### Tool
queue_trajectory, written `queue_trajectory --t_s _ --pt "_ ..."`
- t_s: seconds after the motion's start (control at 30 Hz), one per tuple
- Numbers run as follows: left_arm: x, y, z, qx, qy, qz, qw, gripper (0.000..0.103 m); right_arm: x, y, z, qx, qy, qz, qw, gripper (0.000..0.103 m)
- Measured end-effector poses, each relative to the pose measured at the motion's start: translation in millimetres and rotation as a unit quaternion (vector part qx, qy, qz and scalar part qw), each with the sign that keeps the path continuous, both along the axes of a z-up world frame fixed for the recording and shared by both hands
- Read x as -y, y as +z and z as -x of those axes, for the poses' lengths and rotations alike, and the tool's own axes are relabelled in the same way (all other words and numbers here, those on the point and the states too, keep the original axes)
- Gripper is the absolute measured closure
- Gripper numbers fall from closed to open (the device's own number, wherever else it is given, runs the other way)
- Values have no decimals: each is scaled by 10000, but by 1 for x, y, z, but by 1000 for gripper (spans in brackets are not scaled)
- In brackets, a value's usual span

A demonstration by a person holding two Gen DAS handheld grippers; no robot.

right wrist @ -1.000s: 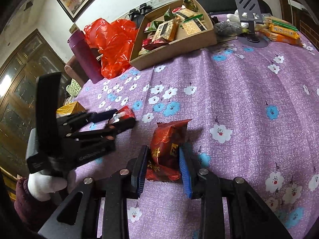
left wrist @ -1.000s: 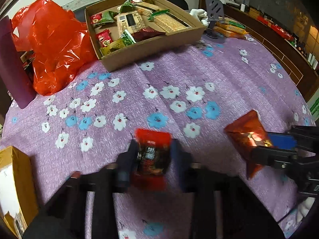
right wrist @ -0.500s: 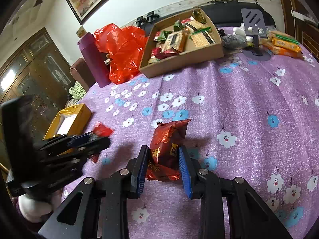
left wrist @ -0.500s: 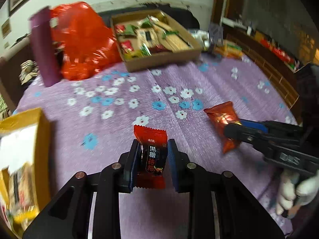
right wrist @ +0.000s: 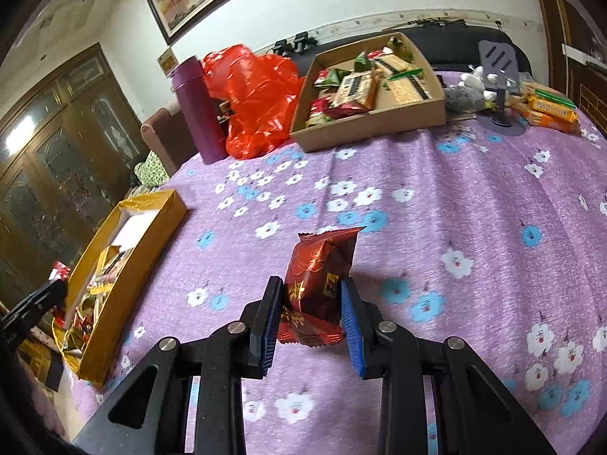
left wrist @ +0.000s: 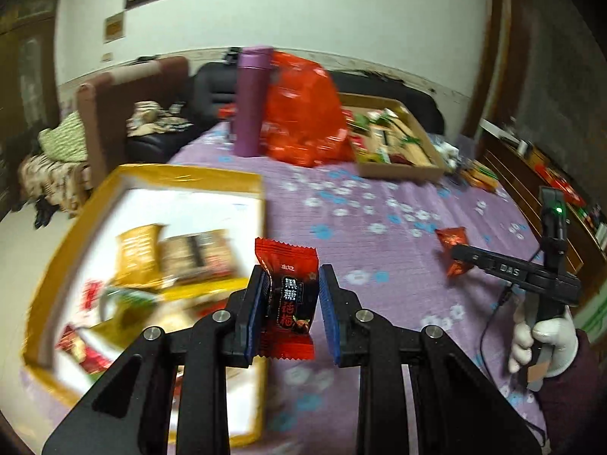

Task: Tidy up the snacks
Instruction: 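Carry both red snacks over the tray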

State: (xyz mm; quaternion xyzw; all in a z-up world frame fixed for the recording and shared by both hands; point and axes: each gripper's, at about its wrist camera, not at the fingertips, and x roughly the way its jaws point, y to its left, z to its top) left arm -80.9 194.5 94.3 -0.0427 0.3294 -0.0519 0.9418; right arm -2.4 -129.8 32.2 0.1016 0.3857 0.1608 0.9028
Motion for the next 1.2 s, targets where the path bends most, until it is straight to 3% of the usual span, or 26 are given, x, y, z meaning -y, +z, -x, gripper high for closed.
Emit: queue_trajectory --t_s 0.23,0.53,0.67,0.93,1.2 --pt "-39 -3 17 137 445 12 9989 78 -57 20 24 109 569 79 9983 72" --pt "-63 -13 23 109 762 -67 9970 78 -152 45 51 321 1546 281 9871 72" --pt "-70 -14 26 139 976 -299 9947 78 -186 45 62 292 1874 348 9812 72" --pt "-82 -15 26 207 1146 -665 9910 78 -232 47 65 279 2190 505 9740 72" --pt "-98 -21 15 70 1171 -736 9904 78 -264 46 53 304 2307 629 9705 72"
